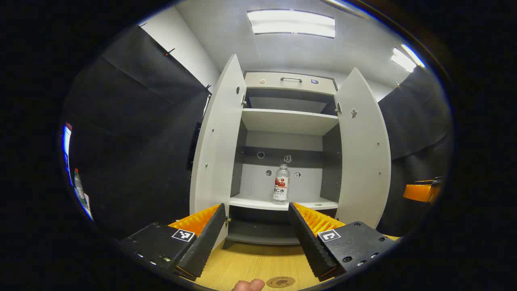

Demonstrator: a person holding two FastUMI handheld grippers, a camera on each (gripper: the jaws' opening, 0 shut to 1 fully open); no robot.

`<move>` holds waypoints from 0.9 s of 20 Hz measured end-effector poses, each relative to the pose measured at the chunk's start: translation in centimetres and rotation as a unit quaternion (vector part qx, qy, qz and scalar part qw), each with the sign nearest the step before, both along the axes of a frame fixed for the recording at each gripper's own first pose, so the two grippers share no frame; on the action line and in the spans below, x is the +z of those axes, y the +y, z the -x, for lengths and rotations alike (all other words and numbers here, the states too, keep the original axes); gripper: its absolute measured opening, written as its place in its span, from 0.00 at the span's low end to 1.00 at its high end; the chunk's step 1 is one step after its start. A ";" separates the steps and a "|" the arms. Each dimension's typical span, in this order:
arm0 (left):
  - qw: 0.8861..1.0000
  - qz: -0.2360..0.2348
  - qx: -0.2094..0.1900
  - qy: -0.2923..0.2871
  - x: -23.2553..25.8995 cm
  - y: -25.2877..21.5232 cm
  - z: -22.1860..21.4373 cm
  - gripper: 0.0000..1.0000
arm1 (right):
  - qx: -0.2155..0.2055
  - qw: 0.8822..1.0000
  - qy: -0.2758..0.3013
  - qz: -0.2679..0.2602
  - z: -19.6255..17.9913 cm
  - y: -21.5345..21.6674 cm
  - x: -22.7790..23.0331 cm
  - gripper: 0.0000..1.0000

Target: Grasp the bottle in the cabinet with the left hand and place it on the coaster, then close the right door with the right hand and the left door with the left hand.

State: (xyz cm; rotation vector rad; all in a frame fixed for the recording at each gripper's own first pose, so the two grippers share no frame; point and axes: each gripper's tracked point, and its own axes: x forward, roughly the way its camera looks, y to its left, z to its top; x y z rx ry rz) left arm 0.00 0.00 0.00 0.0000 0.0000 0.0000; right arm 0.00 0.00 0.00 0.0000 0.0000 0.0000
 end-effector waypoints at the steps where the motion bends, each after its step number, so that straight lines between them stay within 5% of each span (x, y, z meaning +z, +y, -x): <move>1: 1.000 -0.001 -0.002 -0.002 -0.1 -0.1 -0.2 0.94 | 0.000 1.000 -0.002 0.003 -0.1 -0.1 0.1 0.84; 18: 0.999 -0.011 -0.022 0.038 -3.4 1.1 -1.6 0.95 | 0.002 1.000 0.000 0.006 -2.5 2.7 -1.7 0.84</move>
